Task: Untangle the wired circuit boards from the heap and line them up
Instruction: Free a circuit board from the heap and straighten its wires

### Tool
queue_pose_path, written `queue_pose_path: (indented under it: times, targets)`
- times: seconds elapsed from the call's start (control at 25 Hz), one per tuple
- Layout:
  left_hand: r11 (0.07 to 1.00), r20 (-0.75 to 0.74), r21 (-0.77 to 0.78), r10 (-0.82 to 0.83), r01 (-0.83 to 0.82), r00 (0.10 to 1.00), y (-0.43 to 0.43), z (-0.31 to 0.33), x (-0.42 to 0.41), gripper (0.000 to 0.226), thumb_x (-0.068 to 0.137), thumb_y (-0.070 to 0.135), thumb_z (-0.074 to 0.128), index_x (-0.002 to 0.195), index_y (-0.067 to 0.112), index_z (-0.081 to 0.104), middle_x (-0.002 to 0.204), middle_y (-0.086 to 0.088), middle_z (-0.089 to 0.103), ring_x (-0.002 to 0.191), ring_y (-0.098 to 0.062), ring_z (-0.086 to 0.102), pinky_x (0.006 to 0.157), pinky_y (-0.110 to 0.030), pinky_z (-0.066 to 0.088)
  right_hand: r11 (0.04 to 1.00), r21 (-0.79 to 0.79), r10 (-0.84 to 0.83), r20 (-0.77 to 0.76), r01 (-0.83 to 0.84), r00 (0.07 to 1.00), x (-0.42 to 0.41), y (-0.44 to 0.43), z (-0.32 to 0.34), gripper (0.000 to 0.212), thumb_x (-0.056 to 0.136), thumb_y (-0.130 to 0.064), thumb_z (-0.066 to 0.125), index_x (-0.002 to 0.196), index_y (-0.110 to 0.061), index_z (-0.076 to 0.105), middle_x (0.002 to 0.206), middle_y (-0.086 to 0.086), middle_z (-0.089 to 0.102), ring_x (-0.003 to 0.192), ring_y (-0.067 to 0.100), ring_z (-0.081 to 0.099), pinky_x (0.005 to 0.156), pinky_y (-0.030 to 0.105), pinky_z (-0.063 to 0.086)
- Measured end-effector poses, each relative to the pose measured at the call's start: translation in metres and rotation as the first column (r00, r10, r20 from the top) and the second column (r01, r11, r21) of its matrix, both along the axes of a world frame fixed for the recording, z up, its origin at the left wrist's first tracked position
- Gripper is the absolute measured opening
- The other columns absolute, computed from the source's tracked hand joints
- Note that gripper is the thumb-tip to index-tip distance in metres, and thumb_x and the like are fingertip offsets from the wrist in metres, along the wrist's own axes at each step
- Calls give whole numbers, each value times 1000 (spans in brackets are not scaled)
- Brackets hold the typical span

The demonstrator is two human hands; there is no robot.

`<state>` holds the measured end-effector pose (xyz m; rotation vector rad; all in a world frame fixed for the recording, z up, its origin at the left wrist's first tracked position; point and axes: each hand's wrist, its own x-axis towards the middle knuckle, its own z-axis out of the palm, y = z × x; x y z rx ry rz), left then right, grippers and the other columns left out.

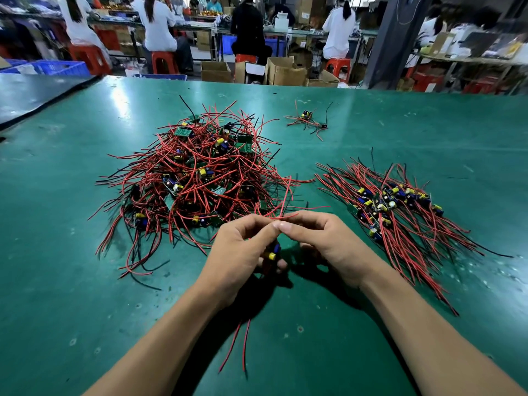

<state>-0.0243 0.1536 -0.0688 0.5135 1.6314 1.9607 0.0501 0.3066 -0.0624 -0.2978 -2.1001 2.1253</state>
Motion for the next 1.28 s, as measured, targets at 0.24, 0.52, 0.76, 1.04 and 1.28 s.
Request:
queue_pose_path:
  times: [0.24, 0.52, 0.76, 1.04, 1.28]
  targets:
    - [989, 14, -38, -145, 146, 989, 3, -1, 1, 14, 95, 9, 59, 93, 2, 70, 78, -11, 70, 64, -25, 71, 58, -30, 60, 974, -183, -138, -13, 133, 990, -3, -5, -2, 7, 89, -16, 73, 90, -9, 74, 61, 2, 60, 46, 10, 49, 45, 18, 43]
    - [976, 53, -26, -213, 214, 976, 5, -1, 0, 16, 99, 6, 52, 95, 2, 67, 83, -14, 74, 68, -22, 71, 67, -29, 61, 973, -161, -160, 49, 166, 986, -4, -8, -3, 5, 89, -17, 73, 85, -18, 75, 65, 4, 57, 45, 12, 47, 43, 19, 42]
    - [974, 50, -42, -222, 224, 974, 5, 2, 2, 26, 96, 1, 53, 83, 8, 75, 84, -15, 74, 69, -25, 72, 69, -34, 61, 972, -209, -98, 68, 110, 993, -4, -8, -3, 5, 86, -10, 74, 85, -15, 75, 75, 6, 67, 54, 13, 60, 46, 23, 48]
    - [993, 59, -93, -64, 70, 996, 11, 2, 3, 30, 94, 0, 50, 73, 4, 71, 68, -17, 71, 57, -27, 70, 57, -34, 61, 977, -177, -116, 28, 119, 993, -7, -10, -9, 3, 89, -9, 72, 86, -9, 72, 77, 14, 61, 56, 21, 55, 53, 30, 45]
    - [983, 5, -140, -121, 121, 993, 8, 3, 2, 33, 92, 3, 54, 66, 7, 74, 65, -18, 69, 52, -26, 66, 49, -32, 58, 996, -70, -55, 121, 64, 991, -7, -2, -9, 28, 90, -16, 71, 97, 10, 64, 74, 21, 56, 57, 22, 47, 50, 27, 33]
